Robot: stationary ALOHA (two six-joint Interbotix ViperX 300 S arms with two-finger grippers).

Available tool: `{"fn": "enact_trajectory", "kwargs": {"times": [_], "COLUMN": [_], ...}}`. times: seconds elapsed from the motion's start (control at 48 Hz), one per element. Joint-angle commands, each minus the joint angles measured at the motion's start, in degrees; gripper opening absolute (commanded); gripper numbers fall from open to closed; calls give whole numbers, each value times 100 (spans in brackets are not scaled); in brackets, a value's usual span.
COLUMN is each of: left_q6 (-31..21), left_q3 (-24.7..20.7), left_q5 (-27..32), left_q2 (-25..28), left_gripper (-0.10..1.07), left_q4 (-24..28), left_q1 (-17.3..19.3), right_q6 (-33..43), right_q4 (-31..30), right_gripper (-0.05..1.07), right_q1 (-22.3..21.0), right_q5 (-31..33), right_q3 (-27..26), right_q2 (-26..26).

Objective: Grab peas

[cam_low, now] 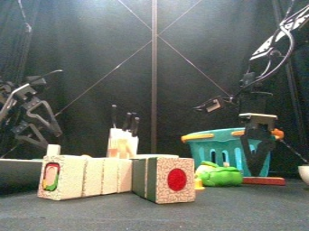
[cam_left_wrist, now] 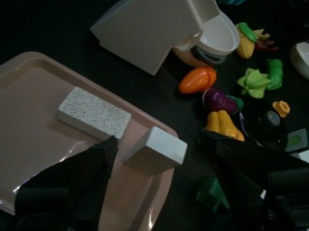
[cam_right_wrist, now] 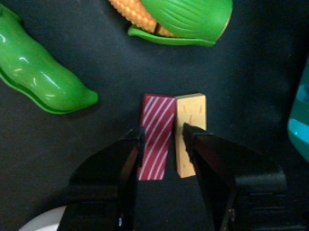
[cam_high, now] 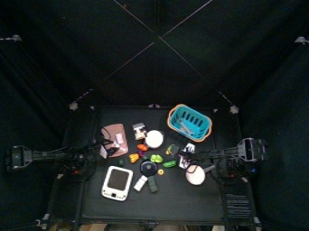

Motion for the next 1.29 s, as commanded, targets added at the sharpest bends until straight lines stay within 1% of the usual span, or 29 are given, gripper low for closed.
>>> {"fn": "enact_trajectory", "kwargs": {"times": [0.0,0.333,0.521,0.75,0.896,1.062,1.271], "left_q6": [-9,0,-9,0,-18,-35,-35], "left_q3": [-132,-369,-475,-466,-475,-457,-457], "left_q5": [-53,-211,-360,-589,-650,-615,-606], "left_q2": [9,9,9,9,0,9,9], "left_gripper": [102,102,102,102,102,102,102], "left_q4": [149,422,703,914,932,896,765], "left_q1": [-105,-246,-466,-817,-940,-1151,-1195], "right_q6": [9,-9,9,-9,-44,-44,-35], "right_q4": [0,26,18,0,-9,-53,-105], "right_gripper": [77,77,76,76,76,76,76], "right_q1": [0,18,70,97,97,97,97], "right_q5": [-9,-35,-158,-606,-853,-914,-905], "right_q3": [-105,-132,-211,-202,-211,-193,-211], "right_q2": [-70,-62,-202,-308,-316,-308,-316]}}
